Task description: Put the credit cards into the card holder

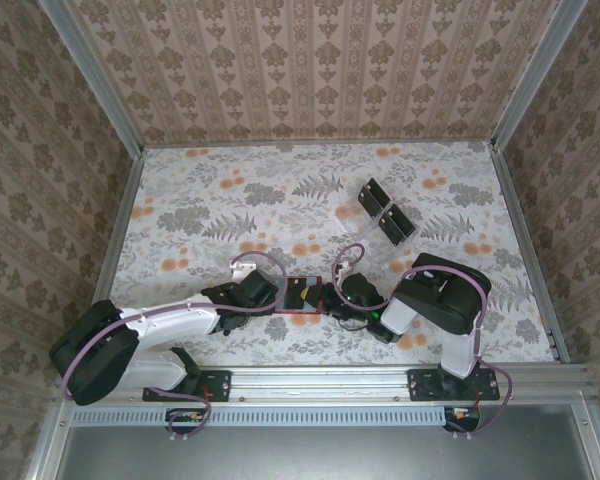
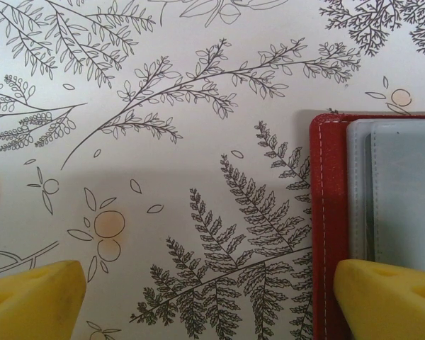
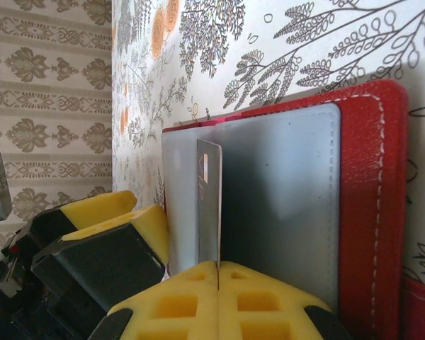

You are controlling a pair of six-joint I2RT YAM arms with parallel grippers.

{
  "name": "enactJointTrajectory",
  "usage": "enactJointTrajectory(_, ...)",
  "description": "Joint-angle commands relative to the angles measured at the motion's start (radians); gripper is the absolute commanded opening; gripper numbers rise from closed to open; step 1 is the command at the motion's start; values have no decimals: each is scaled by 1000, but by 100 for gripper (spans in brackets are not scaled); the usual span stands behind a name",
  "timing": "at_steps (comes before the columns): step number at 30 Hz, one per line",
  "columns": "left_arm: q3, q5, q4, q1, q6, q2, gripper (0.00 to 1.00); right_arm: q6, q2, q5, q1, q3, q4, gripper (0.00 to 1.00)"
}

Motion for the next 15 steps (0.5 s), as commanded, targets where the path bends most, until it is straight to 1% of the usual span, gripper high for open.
enactJointTrajectory(1,-22,4,-29,-8,-9,19,100,11,27,-30,10,-7,-21,0)
enactJointTrajectory(8,-20,5,-27,-8,-10,20,100,8,46,-45,12,30,-50,0)
enactJointTrajectory(15,-22,7,-24,-10,-14,17,100,-6,59,-65,14,96,-120,0)
